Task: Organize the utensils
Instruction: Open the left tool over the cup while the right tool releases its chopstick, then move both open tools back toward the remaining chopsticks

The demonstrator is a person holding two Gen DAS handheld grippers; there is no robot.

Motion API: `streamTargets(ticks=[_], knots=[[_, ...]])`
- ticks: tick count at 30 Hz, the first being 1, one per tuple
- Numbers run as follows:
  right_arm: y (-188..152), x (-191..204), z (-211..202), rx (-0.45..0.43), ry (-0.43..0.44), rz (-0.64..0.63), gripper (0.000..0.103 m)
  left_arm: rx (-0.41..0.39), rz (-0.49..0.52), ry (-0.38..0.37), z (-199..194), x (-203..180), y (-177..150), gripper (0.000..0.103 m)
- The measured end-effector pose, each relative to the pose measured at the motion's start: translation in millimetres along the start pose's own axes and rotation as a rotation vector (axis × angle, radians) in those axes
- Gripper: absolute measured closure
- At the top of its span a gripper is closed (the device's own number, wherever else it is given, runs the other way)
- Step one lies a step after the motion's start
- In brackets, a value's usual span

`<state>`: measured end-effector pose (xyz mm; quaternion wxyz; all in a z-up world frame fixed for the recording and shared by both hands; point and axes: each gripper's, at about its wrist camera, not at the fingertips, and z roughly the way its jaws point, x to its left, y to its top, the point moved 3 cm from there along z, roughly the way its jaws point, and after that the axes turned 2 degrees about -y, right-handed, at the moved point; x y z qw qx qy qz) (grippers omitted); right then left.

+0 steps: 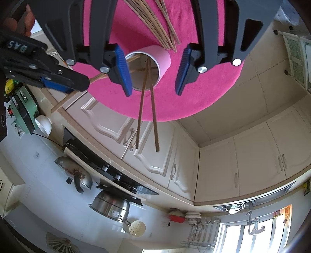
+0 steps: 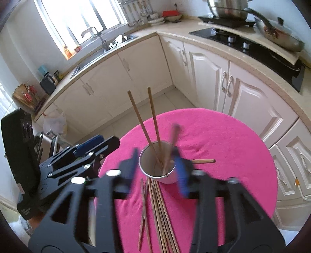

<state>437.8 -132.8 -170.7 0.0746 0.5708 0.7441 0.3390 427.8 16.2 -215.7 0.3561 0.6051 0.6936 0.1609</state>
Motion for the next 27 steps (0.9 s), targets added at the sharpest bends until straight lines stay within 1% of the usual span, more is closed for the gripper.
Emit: streamTargets(ticks=[4, 10, 12, 17, 20, 21, 22, 23, 24, 26, 27], knots=[[-1, -1, -8, -0.019, -0.002, 0.009, 0.056, 0.006, 0.005, -0.001, -8, -4, -4, 0.057], [-6, -8, -30, -0.063, -0.040, 0.009, 0.056, 0.034, 0.001, -0.005, -16, -8, -18, 0.057], [-10, -11, -40, -0.080, -0.058, 0.010, 0.056, 0.049, -0.001, -0.003, -17, -7, -23, 0.057], [-23, -30, -63, -0.109, -0.096, 0.026, 0.055, 0.117, 0.017, 0.017, -13, -4, -47, 0.057], [-37, -41, -66, -0.090, -0.103, 0.042, 0.055, 0.195, -0.032, 0.004, -2, 7, -66, 0.057], [-42, -45, -64, -0.076, -0.104, 0.046, 0.055, 0.241, -0.058, -0.006, 6, 12, -76, 0.057], [-48, -49, -62, -0.063, -0.105, 0.050, 0.055, 0.271, -0.075, -0.008, 11, 15, -82, 0.057], [-57, -53, -57, -0.037, -0.109, 0.057, 0.055, 0.314, -0.099, -0.005, 20, 19, -92, 0.057], [-63, -56, -53, -0.023, -0.110, 0.062, 0.055, 0.337, -0.110, -0.001, 25, 21, -99, 0.057], [-77, -62, -44, 0.012, -0.112, 0.077, 0.055, 0.410, -0.137, 0.018, 40, 27, -118, 0.057], [-85, -64, -38, 0.033, -0.116, 0.082, 0.055, 0.431, -0.140, 0.025, 45, 28, -124, 0.057]])
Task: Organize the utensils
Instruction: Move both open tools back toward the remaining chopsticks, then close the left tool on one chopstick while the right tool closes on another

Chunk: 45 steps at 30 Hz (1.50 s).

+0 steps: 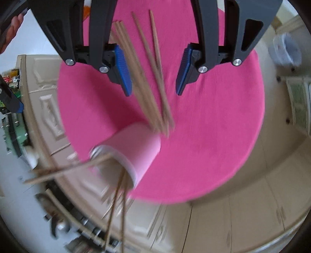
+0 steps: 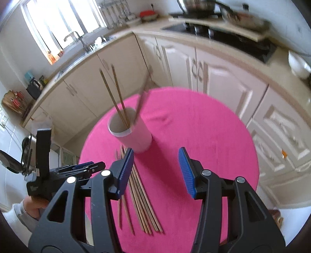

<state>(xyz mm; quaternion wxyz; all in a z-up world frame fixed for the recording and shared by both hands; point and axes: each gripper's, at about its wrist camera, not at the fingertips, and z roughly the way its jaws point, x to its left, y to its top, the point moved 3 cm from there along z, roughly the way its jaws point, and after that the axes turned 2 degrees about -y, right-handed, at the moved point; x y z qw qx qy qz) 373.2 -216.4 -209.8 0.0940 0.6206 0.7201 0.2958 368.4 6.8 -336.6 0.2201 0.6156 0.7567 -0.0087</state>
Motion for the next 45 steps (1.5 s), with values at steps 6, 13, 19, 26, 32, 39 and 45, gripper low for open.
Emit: streamTargets(ticks=[6, 13, 19, 26, 32, 39, 45], knots=[[-38, -8, 39, 0.122, -0.006, 0.011, 0.055, 0.123, 0.007, 0.057, 45, 5, -26, 0.057], [-61, -6, 67, 0.213, 0.010, -0.005, 0.055, 0.184, -0.002, 0.067, 65, 6, -34, 0.057], [-67, -8, 82, 0.265, 0.023, -0.012, 0.055, 0.199, -0.005, 0.053, 74, -3, -26, 0.073], [-70, -5, 94, 0.310, 0.042, -0.029, 0.056, 0.224, -0.054, 0.048, 76, 10, -23, 0.093], [-72, 3, 109, 0.353, 0.056, -0.066, 0.055, 0.214, -0.070, 0.030, 70, 18, -24, 0.096], [-71, 21, 128, 0.378, 0.072, -0.133, 0.069, 0.194, -0.114, -0.021, 54, 36, -25, 0.096], [-68, 41, 146, 0.401, 0.076, -0.233, 0.080, 0.176, -0.151, -0.031, 40, 56, -27, 0.096]])
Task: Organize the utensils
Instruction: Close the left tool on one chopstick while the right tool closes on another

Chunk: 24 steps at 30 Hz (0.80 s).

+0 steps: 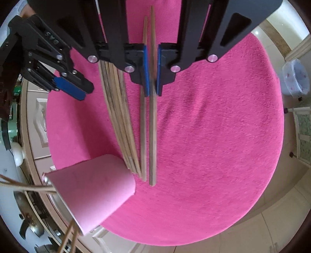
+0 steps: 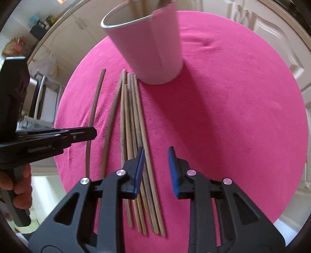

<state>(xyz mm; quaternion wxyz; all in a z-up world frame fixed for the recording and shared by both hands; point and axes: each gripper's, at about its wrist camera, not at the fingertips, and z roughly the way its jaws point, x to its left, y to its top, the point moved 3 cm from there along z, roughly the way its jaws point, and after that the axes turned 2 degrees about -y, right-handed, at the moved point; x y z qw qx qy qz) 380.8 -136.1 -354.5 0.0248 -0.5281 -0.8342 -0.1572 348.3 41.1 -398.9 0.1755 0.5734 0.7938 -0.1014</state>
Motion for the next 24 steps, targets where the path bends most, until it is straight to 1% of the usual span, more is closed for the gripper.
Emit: streamTargets(ticks=[5, 8, 16, 21, 24], knots=[[9, 8, 14, 0.037, -0.016, -0.049, 0.090, -0.003, 0.003, -0.014, -6, 5, -1, 0.096], [13, 11, 20, 0.057, -0.018, -0.062, 0.090, -0.003, 0.009, -0.016, -5, 2, -1, 0.096], [21, 27, 29, 0.101, -0.062, -0.106, 0.090, 0.012, 0.011, -0.014, -1, -1, 2, 0.096], [30, 37, 37, 0.160, -0.098, -0.116, 0.090, 0.020, 0.024, -0.009, 5, -13, 4, 0.096], [36, 40, 44, 0.217, -0.130, -0.139, 0.090, 0.026, 0.036, -0.008, 6, -17, 6, 0.096]])
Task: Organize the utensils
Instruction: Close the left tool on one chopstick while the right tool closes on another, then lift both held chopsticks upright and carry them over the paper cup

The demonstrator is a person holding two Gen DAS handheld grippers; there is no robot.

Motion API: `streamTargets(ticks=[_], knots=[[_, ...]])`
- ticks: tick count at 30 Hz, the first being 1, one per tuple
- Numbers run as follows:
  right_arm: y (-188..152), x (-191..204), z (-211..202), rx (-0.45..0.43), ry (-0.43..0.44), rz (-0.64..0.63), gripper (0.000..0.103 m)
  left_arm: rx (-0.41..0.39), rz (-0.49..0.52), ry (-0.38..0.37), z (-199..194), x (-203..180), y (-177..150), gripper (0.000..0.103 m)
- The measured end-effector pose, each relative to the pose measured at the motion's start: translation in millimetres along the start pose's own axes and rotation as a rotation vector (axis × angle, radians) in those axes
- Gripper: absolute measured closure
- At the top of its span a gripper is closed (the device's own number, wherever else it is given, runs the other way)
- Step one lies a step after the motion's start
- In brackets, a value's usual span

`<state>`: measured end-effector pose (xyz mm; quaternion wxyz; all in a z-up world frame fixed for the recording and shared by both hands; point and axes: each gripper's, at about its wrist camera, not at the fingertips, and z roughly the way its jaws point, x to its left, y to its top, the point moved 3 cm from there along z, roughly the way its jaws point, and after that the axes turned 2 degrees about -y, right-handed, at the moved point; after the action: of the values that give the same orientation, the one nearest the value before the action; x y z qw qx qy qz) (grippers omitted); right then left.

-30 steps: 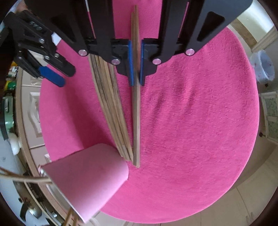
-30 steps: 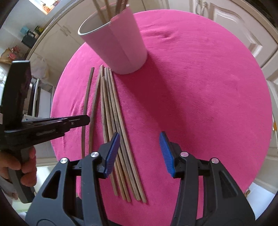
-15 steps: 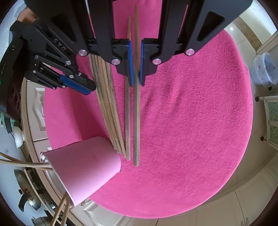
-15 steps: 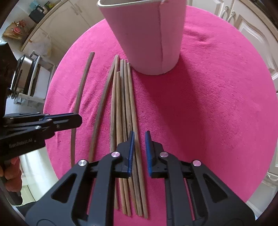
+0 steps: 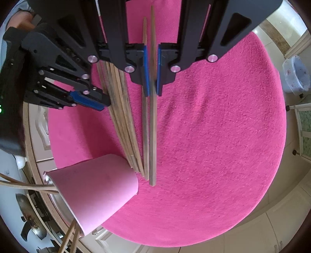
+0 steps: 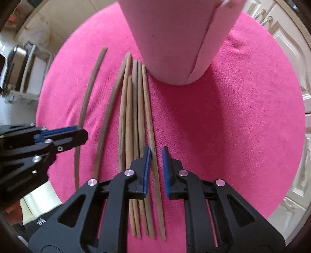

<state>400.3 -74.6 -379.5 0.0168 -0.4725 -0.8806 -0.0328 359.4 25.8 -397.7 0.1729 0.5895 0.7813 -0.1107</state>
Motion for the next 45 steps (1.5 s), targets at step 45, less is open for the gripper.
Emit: streamTargets(ticks=[45], knots=[[-54, -38, -155, -0.469, 0.153, 0.226, 0.097, -0.298, 0.343, -0.109, -98, -99, 17, 0.096]])
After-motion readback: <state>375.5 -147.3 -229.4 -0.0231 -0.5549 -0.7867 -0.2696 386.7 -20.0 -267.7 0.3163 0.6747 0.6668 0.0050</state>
